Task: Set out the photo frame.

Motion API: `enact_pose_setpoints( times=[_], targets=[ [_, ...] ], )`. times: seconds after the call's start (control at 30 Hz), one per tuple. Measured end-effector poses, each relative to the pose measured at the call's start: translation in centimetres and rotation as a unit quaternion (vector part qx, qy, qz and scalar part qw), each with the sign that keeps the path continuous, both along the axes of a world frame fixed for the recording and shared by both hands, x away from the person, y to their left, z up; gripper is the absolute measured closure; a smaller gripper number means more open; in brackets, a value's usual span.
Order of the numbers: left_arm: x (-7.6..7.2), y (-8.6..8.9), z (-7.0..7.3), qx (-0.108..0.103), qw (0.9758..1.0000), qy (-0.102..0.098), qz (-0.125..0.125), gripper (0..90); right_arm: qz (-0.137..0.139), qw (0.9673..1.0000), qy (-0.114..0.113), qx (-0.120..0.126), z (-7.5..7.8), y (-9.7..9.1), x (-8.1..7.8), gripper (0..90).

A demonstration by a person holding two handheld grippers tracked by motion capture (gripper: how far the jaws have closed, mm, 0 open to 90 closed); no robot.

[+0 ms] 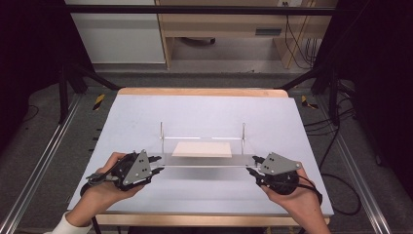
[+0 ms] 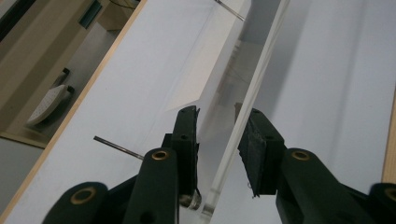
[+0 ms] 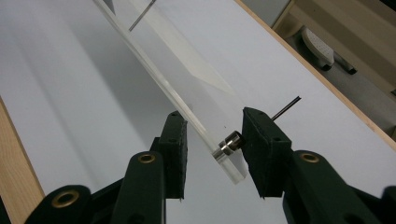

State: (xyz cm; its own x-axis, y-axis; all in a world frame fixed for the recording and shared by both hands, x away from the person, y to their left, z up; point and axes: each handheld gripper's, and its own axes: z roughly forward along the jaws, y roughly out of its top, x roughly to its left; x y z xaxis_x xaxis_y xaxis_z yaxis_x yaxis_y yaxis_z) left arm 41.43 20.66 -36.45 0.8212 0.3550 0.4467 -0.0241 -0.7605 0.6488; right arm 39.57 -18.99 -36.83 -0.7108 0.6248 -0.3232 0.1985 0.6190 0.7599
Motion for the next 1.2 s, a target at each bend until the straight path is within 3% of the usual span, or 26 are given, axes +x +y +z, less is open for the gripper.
enact_pose_setpoints(
  times=[0.63, 0.87, 1.2],
  targets=[
    [0.6, -0.2, 0.9, 0.002, 0.9999, -0.015, 0.005, 72.2, -0.002, 0.9998, -0.001, 0.019, 0.6, -0.3, 0.6, 61.7],
    [0.9, -0.2, 1.3, 0.000, 0.9999, -0.009, 0.007, 72.5, -0.008, 0.9993, -0.009, 0.035, 0.4, -0.5, 1.0, 56.1],
    [1.7, -0.2, 2.1, 0.000, 1.0000, 0.002, 0.006, 72.7, -0.004, 0.9994, -0.012, 0.031, 0.1, -1.0, 2.2, 61.6]
  ],
)
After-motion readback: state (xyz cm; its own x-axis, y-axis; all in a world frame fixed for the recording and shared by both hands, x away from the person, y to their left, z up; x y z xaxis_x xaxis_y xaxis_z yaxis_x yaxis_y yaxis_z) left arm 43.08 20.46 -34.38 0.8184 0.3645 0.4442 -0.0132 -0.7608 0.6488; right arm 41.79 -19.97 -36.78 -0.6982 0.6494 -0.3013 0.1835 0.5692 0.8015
